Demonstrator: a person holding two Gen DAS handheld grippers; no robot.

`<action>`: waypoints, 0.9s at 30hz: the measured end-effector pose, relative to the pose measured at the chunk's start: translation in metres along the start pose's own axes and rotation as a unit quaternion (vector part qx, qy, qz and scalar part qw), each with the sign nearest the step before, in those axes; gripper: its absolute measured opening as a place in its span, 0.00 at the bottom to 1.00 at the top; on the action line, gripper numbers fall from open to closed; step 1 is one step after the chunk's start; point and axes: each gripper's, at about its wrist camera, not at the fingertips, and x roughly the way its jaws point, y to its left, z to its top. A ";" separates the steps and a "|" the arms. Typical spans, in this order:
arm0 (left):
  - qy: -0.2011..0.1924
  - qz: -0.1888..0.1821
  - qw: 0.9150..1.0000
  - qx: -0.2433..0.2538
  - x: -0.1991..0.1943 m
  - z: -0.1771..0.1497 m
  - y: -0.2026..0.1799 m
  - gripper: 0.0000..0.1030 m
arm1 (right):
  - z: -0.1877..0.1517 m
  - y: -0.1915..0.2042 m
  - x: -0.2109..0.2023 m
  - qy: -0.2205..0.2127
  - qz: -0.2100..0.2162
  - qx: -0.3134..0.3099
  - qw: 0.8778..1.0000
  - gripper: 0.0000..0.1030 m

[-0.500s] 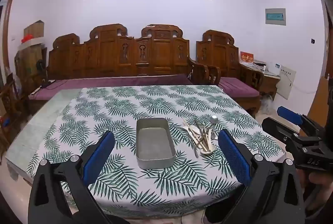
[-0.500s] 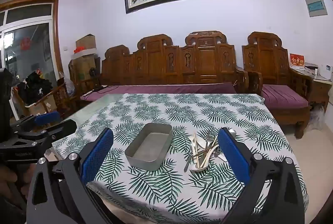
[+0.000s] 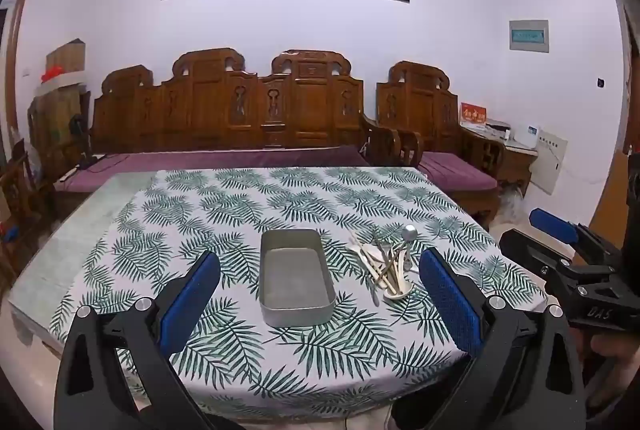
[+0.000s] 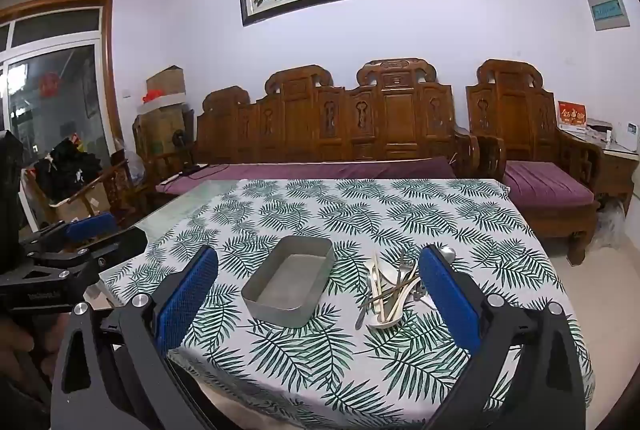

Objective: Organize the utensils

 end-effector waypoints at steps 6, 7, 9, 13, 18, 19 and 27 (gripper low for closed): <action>-0.001 0.000 1.000 0.000 -0.001 0.001 0.000 0.94 | 0.000 0.000 0.000 0.000 0.001 0.000 1.000 0.98; -0.001 0.000 1.000 0.000 -0.001 0.001 0.000 0.94 | 0.000 0.000 0.001 0.000 0.000 0.000 1.000 0.98; -0.001 0.000 1.000 0.000 -0.001 0.001 0.000 0.94 | 0.000 0.000 0.000 0.000 0.000 0.000 1.000 0.98; -0.001 0.000 1.000 0.000 -0.001 0.001 0.000 0.94 | -0.002 0.002 0.001 0.000 0.000 0.001 1.000 0.98; -0.002 0.000 1.000 0.001 -0.002 0.001 -0.001 0.94 | -0.001 0.001 0.001 0.000 0.000 0.001 1.000 0.98; -0.002 0.000 1.000 0.001 -0.002 0.001 -0.001 0.94 | -0.001 0.001 0.001 0.000 0.000 0.001 1.000 0.98; -0.002 0.000 1.000 0.002 -0.004 0.005 -0.003 0.94 | -0.002 0.001 0.002 -0.001 0.000 0.001 1.000 0.98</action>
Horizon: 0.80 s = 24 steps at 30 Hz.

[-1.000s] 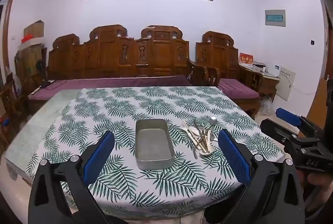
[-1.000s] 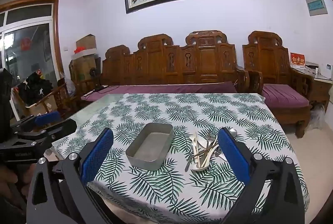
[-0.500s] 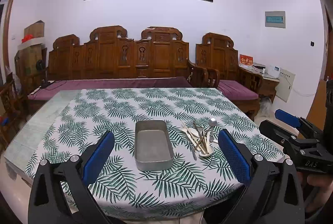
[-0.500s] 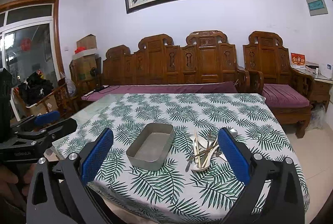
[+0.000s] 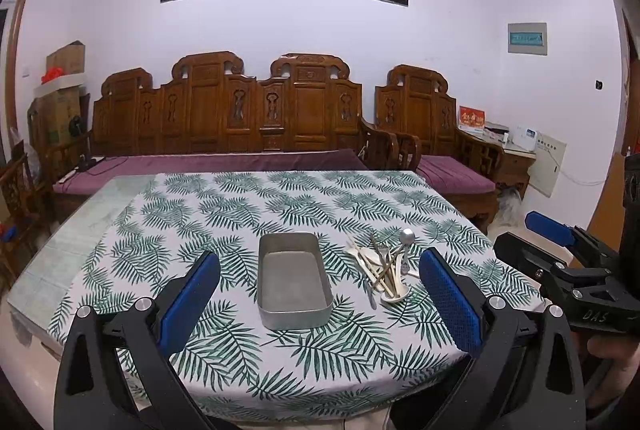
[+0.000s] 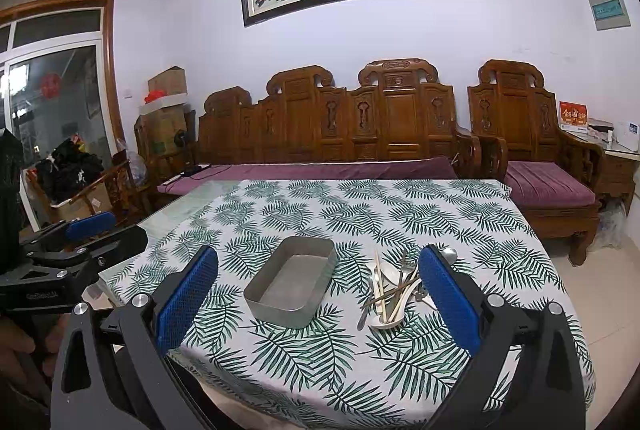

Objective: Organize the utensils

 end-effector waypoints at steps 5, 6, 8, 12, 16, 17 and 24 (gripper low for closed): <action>-0.004 -0.001 1.000 0.001 -0.004 0.004 -0.003 0.94 | 0.000 0.001 0.001 0.000 0.001 0.000 1.000 0.98; -0.005 -0.001 1.000 0.002 -0.005 0.005 -0.004 0.94 | 0.000 0.001 0.000 0.000 0.000 0.000 1.000 0.98; -0.006 -0.002 1.000 0.002 -0.006 0.005 -0.004 0.94 | 0.001 0.001 0.000 0.000 0.000 0.000 1.000 0.98; -0.007 -0.002 1.000 0.001 -0.007 0.005 -0.004 0.94 | 0.000 0.005 -0.001 -0.001 0.001 0.001 1.000 0.98; -0.009 -0.002 1.000 0.001 -0.009 0.006 -0.004 0.94 | 0.000 0.006 0.000 -0.002 0.001 0.001 1.000 0.98; -0.009 -0.003 1.000 0.001 -0.010 0.006 -0.004 0.94 | 0.000 0.006 0.000 -0.001 0.000 0.001 1.000 0.98; -0.009 -0.003 1.000 0.001 -0.010 0.005 -0.004 0.94 | 0.000 0.006 0.000 -0.002 0.001 0.001 1.000 0.98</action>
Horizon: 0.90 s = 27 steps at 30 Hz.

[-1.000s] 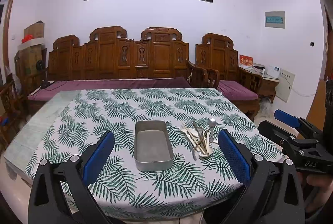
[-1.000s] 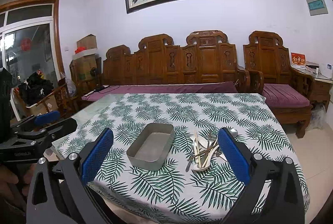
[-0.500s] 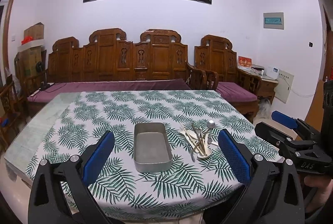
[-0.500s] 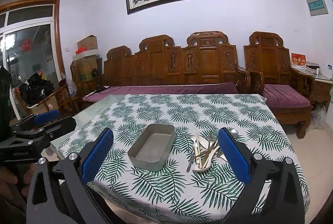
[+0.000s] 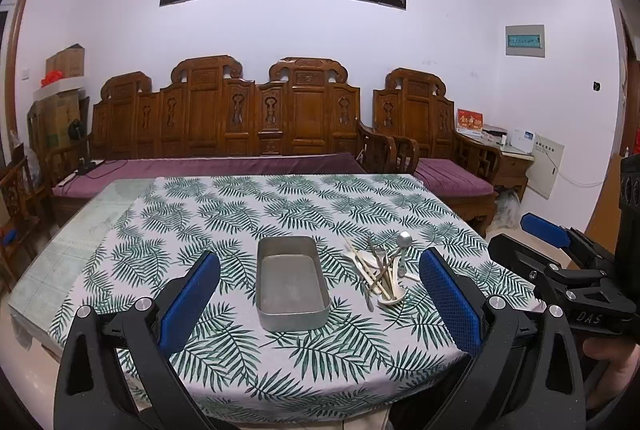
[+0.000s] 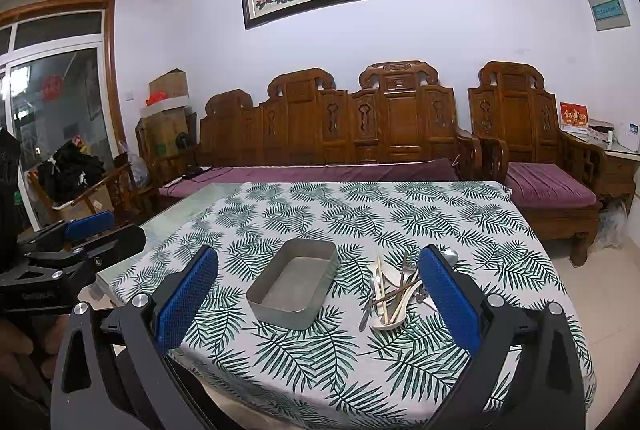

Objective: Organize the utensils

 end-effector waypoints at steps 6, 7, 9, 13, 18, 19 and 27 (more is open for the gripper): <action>0.000 0.000 1.000 0.000 0.000 0.000 0.000 0.94 | 0.000 0.002 0.000 0.000 0.000 0.000 1.000 0.98; 0.000 0.000 1.000 0.000 0.000 0.000 0.000 0.94 | 0.000 0.001 0.000 -0.001 0.000 0.000 1.000 0.98; 0.000 0.000 1.000 0.000 0.000 -0.001 0.000 0.94 | 0.010 0.004 -0.010 -0.002 0.002 0.001 1.000 0.98; 0.000 0.000 1.000 0.000 -0.001 -0.001 0.000 0.94 | 0.010 0.005 -0.011 -0.002 0.003 0.000 1.000 0.98; 0.000 -0.001 1.000 0.000 -0.001 -0.002 0.000 0.94 | 0.010 0.003 -0.011 -0.001 0.003 0.001 1.000 0.98; 0.000 -0.001 1.000 0.000 -0.001 -0.002 0.000 0.94 | 0.011 0.004 -0.011 -0.001 0.003 0.001 1.000 0.98; 0.021 -0.003 1.000 -0.001 0.012 -0.008 -0.001 0.94 | 0.010 -0.004 -0.009 0.006 0.001 0.004 1.000 0.98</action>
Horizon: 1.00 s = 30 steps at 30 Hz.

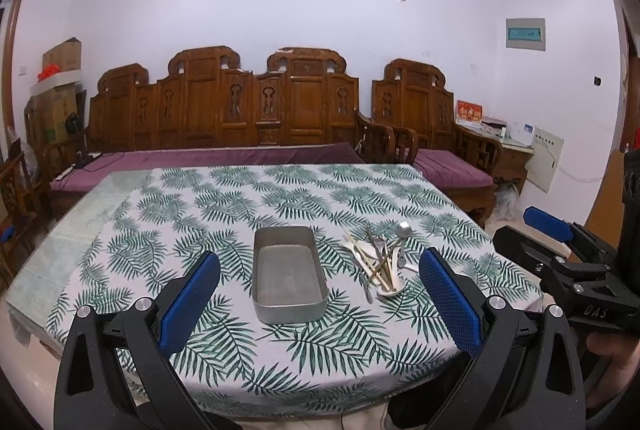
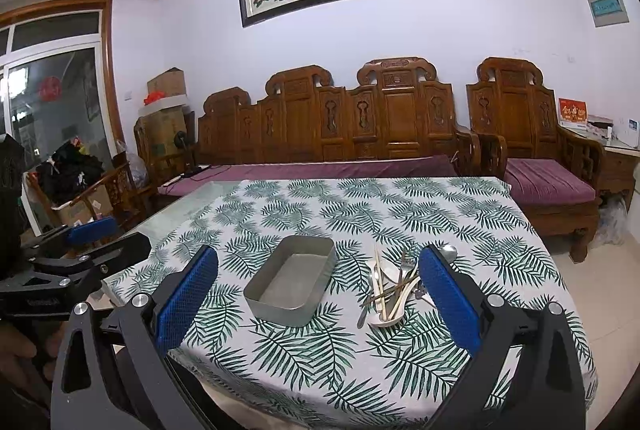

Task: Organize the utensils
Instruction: 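Reach the left gripper into the utensil pile and grasp a wooden chopstick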

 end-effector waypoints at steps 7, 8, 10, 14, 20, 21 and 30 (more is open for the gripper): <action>0.032 -0.002 0.999 0.001 0.027 -0.008 0.004 0.94 | -0.011 -0.015 0.020 0.016 -0.006 0.002 1.000 0.97; 0.037 -0.002 0.999 0.001 0.031 -0.010 0.005 0.94 | -0.012 -0.017 0.024 0.020 -0.007 0.003 1.000 0.96; 0.048 -0.001 0.999 0.002 0.041 -0.012 0.005 0.94 | -0.015 -0.023 0.031 0.028 -0.010 0.003 1.000 0.92; 0.065 -0.003 0.998 0.004 0.061 -0.016 0.007 0.94 | -0.019 -0.035 0.048 0.043 -0.017 0.002 0.999 0.86; 0.086 -0.014 0.996 0.013 0.087 -0.021 0.008 0.94 | -0.027 -0.056 0.078 0.066 -0.032 0.004 0.997 0.75; 0.089 -0.013 0.996 0.017 0.090 -0.022 0.008 0.94 | -0.028 -0.060 0.083 0.070 -0.034 0.005 0.997 0.72; 0.115 -0.028 0.993 0.025 0.130 -0.021 0.010 0.86 | -0.034 -0.097 0.131 0.102 -0.048 0.020 0.993 0.57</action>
